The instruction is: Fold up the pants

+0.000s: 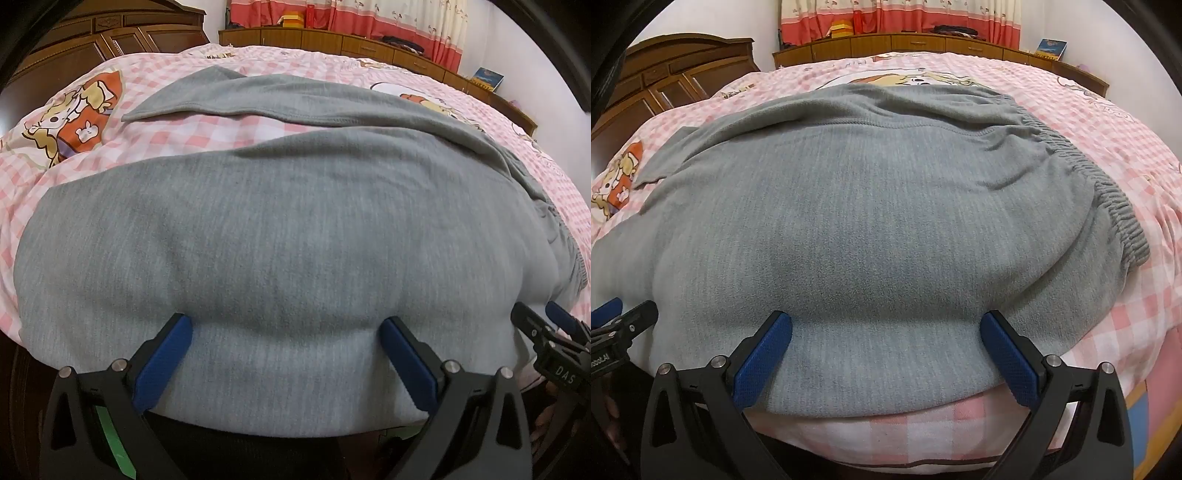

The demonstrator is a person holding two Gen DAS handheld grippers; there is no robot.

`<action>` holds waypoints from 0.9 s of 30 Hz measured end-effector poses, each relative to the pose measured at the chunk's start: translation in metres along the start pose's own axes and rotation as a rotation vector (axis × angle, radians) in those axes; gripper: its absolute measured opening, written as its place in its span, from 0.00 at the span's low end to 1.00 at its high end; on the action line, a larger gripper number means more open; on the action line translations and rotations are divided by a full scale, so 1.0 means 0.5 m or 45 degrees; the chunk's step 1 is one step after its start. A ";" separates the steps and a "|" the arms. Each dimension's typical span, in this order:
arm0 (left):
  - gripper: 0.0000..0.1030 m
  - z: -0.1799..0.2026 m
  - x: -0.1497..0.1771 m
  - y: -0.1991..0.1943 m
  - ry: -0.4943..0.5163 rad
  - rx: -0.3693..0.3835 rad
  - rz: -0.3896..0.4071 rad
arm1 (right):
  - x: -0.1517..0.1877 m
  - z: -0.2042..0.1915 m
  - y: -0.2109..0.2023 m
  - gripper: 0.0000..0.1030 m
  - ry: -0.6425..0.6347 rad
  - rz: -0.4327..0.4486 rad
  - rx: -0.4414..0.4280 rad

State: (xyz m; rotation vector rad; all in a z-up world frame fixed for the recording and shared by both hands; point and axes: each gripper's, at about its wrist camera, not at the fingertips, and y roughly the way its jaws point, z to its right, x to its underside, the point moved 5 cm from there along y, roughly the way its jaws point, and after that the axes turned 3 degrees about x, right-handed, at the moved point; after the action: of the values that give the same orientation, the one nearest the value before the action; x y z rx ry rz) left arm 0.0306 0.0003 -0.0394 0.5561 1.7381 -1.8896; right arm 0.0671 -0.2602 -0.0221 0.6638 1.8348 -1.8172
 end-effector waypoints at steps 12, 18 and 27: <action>1.00 0.000 0.000 0.000 0.002 -0.002 0.001 | 0.001 0.003 -0.002 1.00 0.001 0.005 -0.002; 1.00 0.000 0.000 0.000 0.002 -0.002 0.001 | 0.002 0.003 -0.002 1.00 0.001 0.006 -0.002; 1.00 -0.004 0.000 0.001 0.002 -0.007 -0.017 | -0.006 0.000 0.001 1.00 0.003 -0.011 0.003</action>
State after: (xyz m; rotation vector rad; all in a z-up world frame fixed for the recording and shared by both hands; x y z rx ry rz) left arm 0.0307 0.0022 -0.0400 0.5452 1.7514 -1.8933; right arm 0.0696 -0.2601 -0.0205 0.6604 1.8399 -1.8250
